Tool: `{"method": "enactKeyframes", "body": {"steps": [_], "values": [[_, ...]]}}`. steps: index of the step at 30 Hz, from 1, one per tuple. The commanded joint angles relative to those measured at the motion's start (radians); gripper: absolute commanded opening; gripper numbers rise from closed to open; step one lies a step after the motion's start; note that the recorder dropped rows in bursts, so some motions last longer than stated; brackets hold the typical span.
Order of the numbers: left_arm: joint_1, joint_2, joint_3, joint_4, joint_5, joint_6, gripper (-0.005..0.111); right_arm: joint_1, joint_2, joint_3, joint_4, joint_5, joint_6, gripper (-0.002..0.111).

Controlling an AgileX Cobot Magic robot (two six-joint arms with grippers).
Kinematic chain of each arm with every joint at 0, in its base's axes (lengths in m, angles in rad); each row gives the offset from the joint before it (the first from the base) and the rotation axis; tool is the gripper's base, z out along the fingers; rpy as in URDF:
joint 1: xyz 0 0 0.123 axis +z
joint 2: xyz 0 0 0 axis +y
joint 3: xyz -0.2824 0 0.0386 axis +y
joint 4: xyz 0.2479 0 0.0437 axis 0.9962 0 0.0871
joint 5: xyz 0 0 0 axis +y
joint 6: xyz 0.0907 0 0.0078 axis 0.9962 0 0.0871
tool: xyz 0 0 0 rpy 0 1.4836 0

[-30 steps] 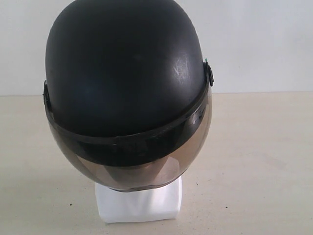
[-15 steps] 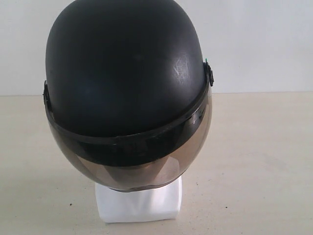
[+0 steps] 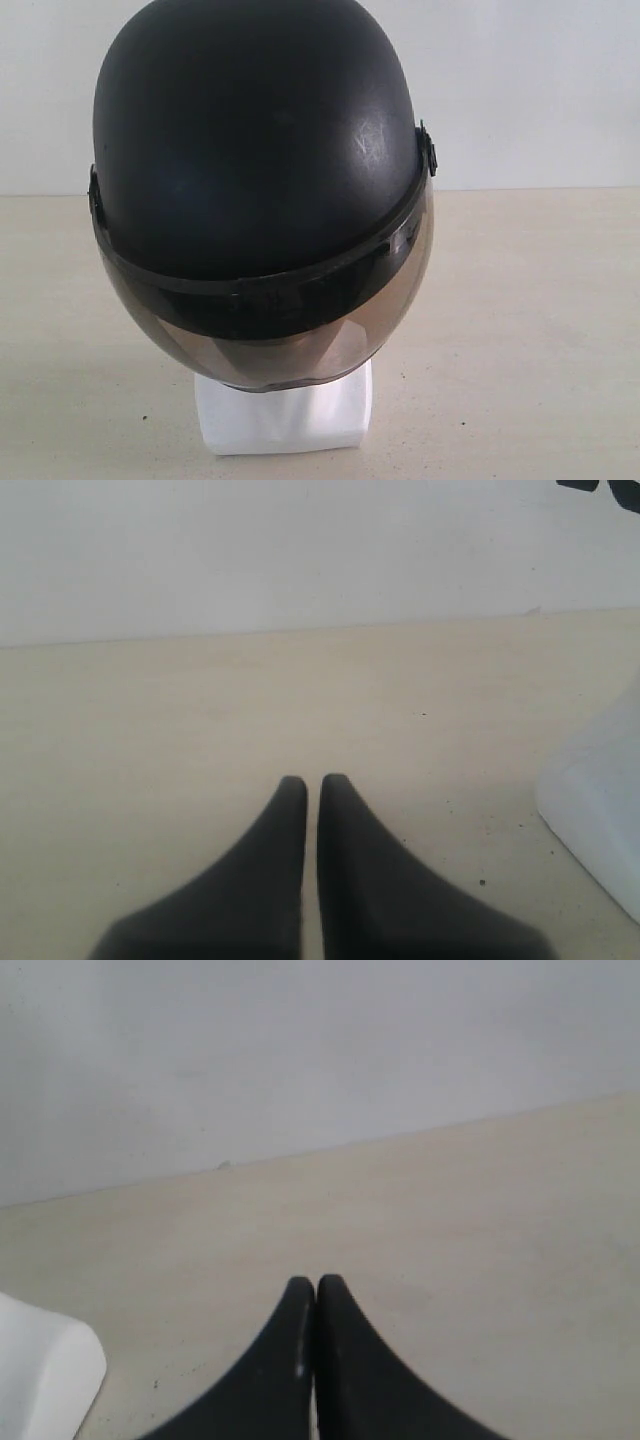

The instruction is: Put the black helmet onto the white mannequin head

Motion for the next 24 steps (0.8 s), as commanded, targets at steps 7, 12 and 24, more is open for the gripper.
{"method": "enactKeyframes", "body": {"steps": [7,12,24], "values": [[0.005,-0.003,0.002,-0.008,-0.003,0.007,0.004,-0.007,-0.006,0.0,-0.256,0.145,0.24,0.0],[0.005,-0.003,0.002,-0.008,-0.003,0.007,0.004,-0.007,-0.006,0.0,-0.341,0.152,0.193,0.0],[0.005,-0.003,0.002,-0.008,-0.003,0.007,0.004,-0.007,-0.006,0.0,-0.341,0.156,0.104,0.0]]}}
